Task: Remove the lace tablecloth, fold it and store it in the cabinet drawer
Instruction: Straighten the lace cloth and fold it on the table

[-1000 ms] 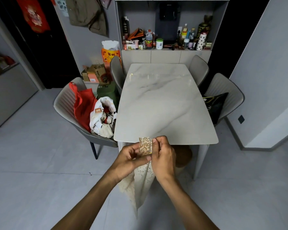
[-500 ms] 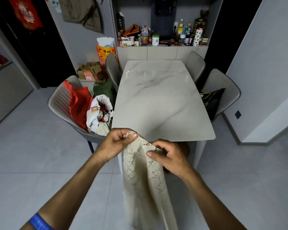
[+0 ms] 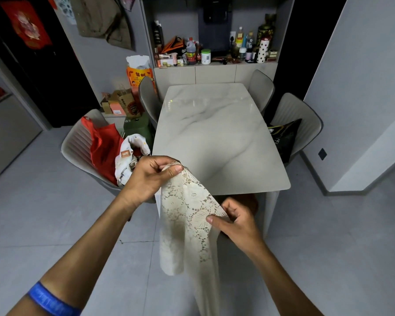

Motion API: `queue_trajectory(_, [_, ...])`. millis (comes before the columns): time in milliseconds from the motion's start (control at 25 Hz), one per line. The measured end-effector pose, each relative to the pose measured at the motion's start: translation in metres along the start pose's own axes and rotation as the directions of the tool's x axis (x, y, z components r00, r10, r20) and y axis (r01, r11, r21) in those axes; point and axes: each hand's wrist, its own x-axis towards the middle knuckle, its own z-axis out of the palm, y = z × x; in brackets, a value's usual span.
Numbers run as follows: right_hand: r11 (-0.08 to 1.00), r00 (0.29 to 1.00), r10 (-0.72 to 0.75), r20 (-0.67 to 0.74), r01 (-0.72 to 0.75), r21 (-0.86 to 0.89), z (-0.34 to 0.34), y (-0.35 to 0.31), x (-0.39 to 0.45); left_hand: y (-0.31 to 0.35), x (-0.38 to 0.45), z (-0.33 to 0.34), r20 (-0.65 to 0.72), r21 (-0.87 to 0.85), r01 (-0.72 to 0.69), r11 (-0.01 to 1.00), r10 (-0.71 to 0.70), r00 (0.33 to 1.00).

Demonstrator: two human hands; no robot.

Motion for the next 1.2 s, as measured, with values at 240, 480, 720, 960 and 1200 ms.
queue_trajectory(240, [0.913, 0.924, 0.36, 0.127, -0.321, -0.252, 0.012, 0.045, -0.012, 0.029, 0.015, -0.018, -0.084, 0.108, -0.138, 0.985, 0.147, 0.986])
queue_trajectory(480, [0.858, 0.946, 0.229, -0.23, -0.308, -0.411, 0.001, 0.081, -0.005, 0.025, 0.024, -0.066, -0.248, 0.269, -0.165, 0.949, 0.233, 0.94])
queue_trajectory(720, [0.842, 0.868, 0.311, -0.386, -0.44, -0.311, -0.052, 0.07, 0.021, -0.025, 0.002, -0.089, -0.308, 0.288, -0.001, 0.958, 0.094, 0.947])
queue_trajectory(960, [0.66, 0.942, 0.193, -0.275, -0.332, -0.674, -0.087, 0.066, 0.04, -0.053, -0.008, -0.092, -0.303, 0.209, 0.087, 0.974, -0.02, 0.953])
queue_trajectory(1200, [0.683, 0.897, 0.168, -0.408, -0.404, -0.609, -0.098, 0.077, 0.037, -0.079, -0.02, -0.094, -0.265, 0.137, 0.102, 0.985, -0.062, 0.962])
